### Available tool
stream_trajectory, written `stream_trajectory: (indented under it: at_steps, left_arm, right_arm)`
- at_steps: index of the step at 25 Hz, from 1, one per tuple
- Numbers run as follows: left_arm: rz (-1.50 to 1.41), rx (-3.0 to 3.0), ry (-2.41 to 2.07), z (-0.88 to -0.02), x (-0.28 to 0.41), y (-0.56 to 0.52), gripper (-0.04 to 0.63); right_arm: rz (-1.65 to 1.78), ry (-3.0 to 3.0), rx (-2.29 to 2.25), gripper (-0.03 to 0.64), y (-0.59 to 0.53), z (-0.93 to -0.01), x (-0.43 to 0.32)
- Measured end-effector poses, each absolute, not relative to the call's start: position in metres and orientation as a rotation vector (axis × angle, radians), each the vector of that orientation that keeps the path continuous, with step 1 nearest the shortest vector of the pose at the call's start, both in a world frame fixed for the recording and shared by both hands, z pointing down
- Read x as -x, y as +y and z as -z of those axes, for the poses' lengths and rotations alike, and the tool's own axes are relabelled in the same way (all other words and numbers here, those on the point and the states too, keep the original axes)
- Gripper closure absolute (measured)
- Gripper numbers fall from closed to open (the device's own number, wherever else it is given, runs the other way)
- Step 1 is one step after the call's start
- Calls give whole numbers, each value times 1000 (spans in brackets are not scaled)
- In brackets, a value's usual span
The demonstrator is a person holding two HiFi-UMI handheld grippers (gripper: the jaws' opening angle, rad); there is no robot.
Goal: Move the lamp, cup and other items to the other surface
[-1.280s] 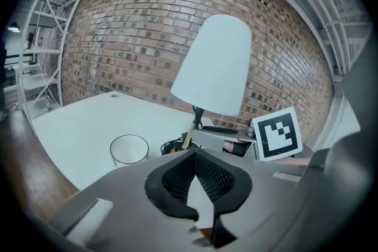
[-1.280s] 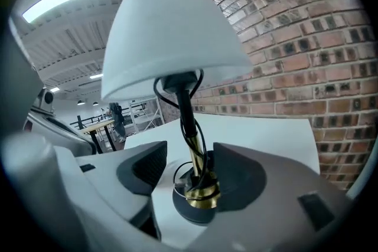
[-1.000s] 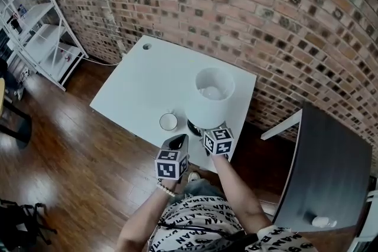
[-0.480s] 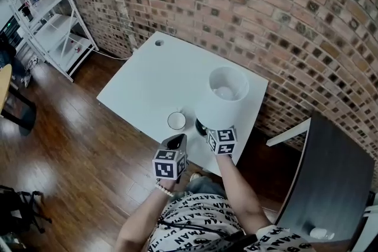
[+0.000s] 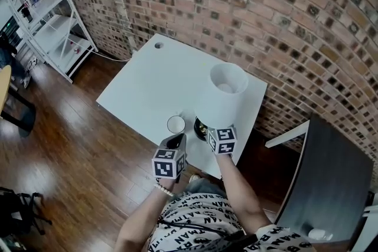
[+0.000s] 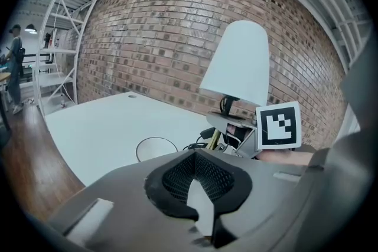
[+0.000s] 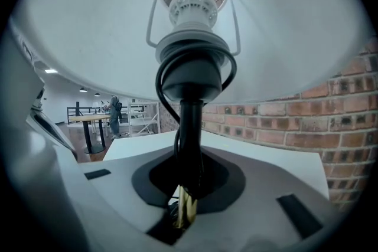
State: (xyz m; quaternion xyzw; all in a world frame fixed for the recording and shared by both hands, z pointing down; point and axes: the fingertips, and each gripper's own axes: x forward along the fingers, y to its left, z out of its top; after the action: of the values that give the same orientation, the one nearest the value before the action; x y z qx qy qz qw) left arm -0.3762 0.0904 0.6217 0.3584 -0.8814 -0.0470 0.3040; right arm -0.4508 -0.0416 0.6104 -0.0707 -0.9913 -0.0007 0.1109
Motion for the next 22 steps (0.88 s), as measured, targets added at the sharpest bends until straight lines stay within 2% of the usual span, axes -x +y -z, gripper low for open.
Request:
stream_trajectory:
  at_steps: [12,22]
  left_arm:
    - [54,-1122,-2251,-601,359,52,592]
    - [-41,-1455,-2077,-583,266,-12,592]
  right_arm:
    - [-15,-2956,68,569,-65,-552,404]
    - [-34,-2965,-329,568,-124,-519,278]
